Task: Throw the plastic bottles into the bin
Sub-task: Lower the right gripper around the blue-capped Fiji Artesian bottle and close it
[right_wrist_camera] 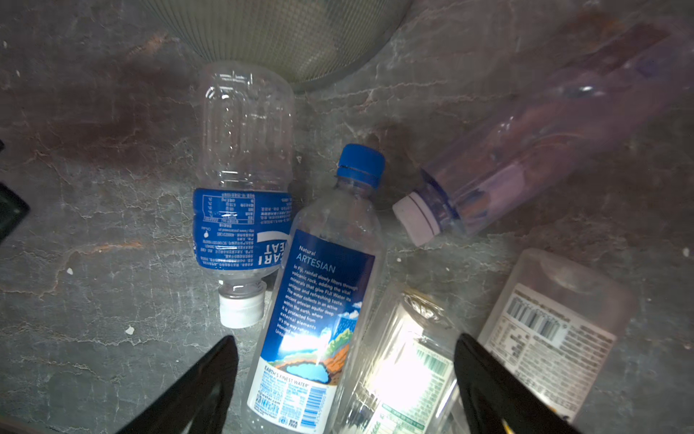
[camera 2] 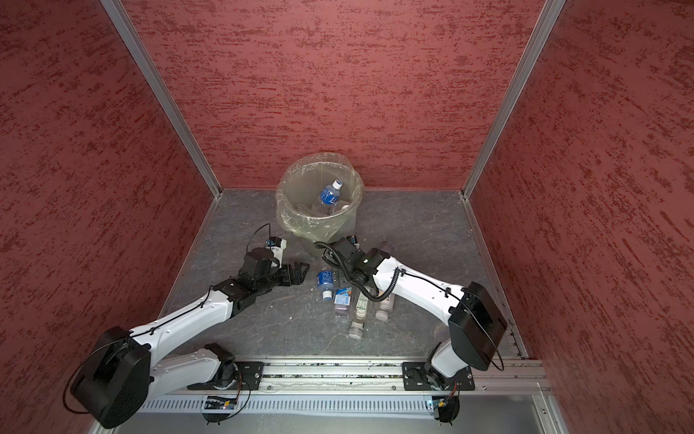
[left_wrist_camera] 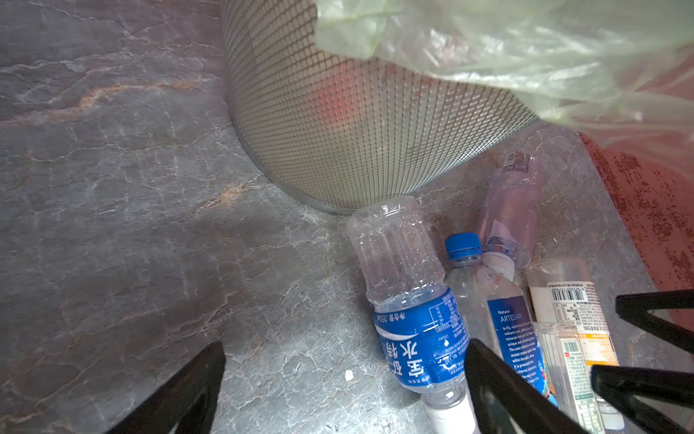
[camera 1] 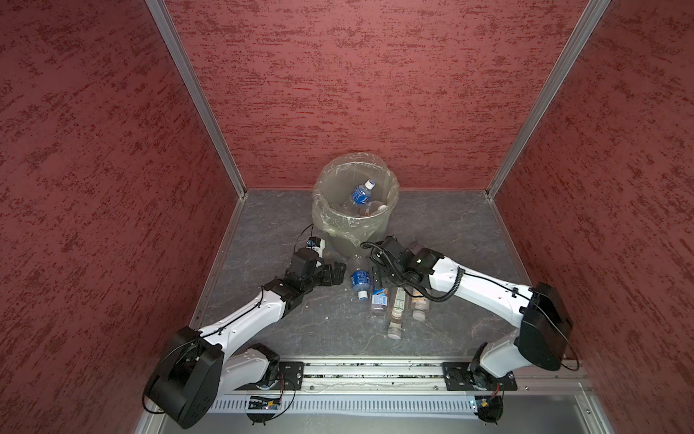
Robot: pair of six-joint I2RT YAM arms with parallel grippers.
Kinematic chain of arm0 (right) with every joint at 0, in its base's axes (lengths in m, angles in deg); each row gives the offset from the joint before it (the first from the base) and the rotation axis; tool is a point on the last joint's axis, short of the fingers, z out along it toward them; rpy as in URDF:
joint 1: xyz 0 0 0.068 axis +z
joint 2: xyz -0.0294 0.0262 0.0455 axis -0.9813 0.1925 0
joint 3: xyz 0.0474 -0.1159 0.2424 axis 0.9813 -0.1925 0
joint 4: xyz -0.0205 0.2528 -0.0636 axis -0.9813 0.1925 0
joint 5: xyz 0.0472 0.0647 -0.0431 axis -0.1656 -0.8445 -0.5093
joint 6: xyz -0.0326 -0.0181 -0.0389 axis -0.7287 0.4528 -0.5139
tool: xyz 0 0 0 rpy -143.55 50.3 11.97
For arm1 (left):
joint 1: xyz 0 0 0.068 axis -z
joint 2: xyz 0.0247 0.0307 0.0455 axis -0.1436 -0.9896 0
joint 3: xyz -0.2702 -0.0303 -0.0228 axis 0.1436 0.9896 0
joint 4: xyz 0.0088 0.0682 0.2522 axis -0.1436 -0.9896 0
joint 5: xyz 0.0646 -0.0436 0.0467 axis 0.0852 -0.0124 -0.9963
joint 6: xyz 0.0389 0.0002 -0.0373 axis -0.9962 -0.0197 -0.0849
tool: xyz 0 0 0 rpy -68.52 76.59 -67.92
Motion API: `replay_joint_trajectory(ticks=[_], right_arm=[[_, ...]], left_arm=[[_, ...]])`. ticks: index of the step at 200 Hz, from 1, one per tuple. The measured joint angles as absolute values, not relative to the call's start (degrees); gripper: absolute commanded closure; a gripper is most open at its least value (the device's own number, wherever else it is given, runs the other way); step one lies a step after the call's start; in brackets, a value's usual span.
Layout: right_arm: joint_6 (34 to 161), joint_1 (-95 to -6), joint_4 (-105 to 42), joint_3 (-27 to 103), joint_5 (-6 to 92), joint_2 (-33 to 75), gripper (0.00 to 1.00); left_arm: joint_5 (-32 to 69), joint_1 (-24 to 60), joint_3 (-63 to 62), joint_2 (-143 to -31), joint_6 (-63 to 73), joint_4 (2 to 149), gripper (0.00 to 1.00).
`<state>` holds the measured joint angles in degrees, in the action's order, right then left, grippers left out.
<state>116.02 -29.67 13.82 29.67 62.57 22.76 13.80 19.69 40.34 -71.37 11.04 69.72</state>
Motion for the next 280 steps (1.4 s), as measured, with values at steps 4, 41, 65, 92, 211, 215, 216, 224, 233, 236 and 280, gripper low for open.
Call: replay_joint_trajectory(ticks=[4, 41, 65, 92, 211, 215, 216, 224, 233, 236, 280], right_arm=[[116.0, -29.6, 13.8, 29.8, 62.5, 23.3, 0.11], [116.6, -28.7, 13.7, 30.7, 61.4, 26.2, 0.13], [116.9, -28.5, 13.6, 30.7, 60.8, 27.4, 0.17], [117.0, -28.3, 13.4, 30.7, 59.9, 28.8, 0.19], [116.8, -27.2, 10.8, 31.5, 57.5, 33.0, 0.32], [116.8, -27.0, 10.7, 31.5, 57.4, 33.1, 0.33], [116.8, -27.0, 10.7, 31.6, 57.4, 33.1, 0.33], [116.7, -26.9, 10.5, 31.6, 57.3, 33.2, 0.33], [116.6, -26.7, 10.3, 31.6, 57.2, 33.3, 0.33], [116.6, -26.6, 10.2, 31.6, 57.2, 33.4, 0.33], [116.0, -26.3, 9.7, 31.8, 57.0, 34.8, 0.29]], left_arm=[[13.8, 19.6, 40.3, -71.4, 11.0, 69.7, 0.0], [14.4, 18.8, 40.3, -71.6, 11.7, 69.7, 0.01], [15.0, 18.4, 40.3, -72.1, 12.0, 69.7, 0.0], [15.5, 18.1, 40.3, -72.1, 12.1, 69.7, 0.0], [16.6, 17.1, 40.3, -72.2, 12.5, 69.7, 0.0], [16.6, 17.1, 40.3, -72.2, 12.5, 69.7, 0.0], [16.6, 17.1, 40.3, -72.2, 12.5, 69.7, 0.0], [16.7, 17.1, 40.3, -72.2, 12.5, 69.7, 0.0], [16.8, 17.1, 40.3, -72.3, 12.5, 69.7, 0.01], [16.8, 17.1, 40.3, -72.3, 12.5, 69.7, 0.0], [17.0, 17.0, 40.3, -72.8, 12.6, 69.7, 0.0]])
